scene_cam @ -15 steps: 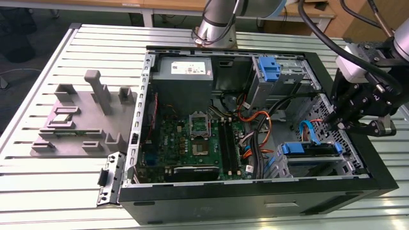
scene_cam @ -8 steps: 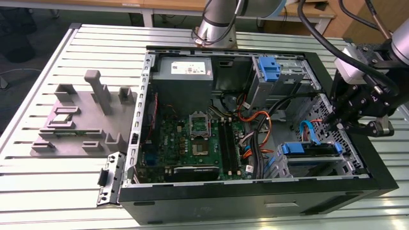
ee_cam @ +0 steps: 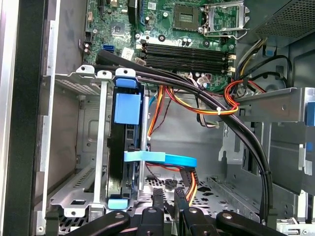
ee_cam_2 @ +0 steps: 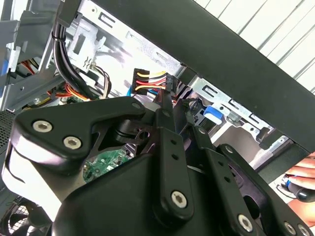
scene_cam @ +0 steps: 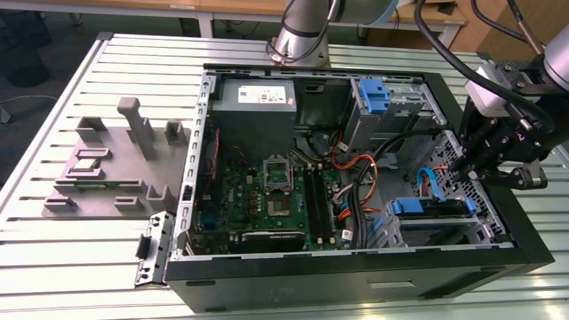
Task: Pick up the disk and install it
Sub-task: 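Insert the second disk wire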
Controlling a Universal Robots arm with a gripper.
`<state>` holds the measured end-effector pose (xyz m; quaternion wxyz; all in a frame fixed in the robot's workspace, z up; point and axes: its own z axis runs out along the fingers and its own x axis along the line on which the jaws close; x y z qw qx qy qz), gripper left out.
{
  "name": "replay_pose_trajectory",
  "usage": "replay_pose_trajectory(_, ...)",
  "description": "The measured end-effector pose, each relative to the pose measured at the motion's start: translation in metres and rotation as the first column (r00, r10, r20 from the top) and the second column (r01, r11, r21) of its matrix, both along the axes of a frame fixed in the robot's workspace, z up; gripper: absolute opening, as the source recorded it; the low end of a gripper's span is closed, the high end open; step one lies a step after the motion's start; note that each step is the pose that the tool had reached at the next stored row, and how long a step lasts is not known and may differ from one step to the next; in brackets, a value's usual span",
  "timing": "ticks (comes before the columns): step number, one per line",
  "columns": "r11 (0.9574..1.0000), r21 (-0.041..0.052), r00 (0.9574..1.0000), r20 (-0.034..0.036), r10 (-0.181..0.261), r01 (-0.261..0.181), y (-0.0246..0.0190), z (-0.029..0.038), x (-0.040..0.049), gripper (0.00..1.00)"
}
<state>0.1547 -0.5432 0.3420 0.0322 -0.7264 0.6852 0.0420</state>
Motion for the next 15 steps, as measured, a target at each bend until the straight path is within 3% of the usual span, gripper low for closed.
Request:
replay_pose_trajectory(4, 1.0, -0.0022, 1.0, 0.0, 0.002, -0.002, 0.0003, -0.0002, 0.0, 0.24)
replay_pose_trajectory(6, 0.9999, -0.0106, 1.0, -0.0003, 0.008, -0.008, 0.0003, 0.0, 0.0, 0.24)
replay_pose_trajectory(9, 0.9996, -0.0161, 0.9998, -0.0004, 0.021, -0.021, 0.0002, -0.0002, 0.0, 0.24)
replay_pose_trajectory(15, 0.9985, -0.0174, 0.9986, -0.0005, 0.053, -0.053, 0.0005, -0.0009, -0.001, 0.24)
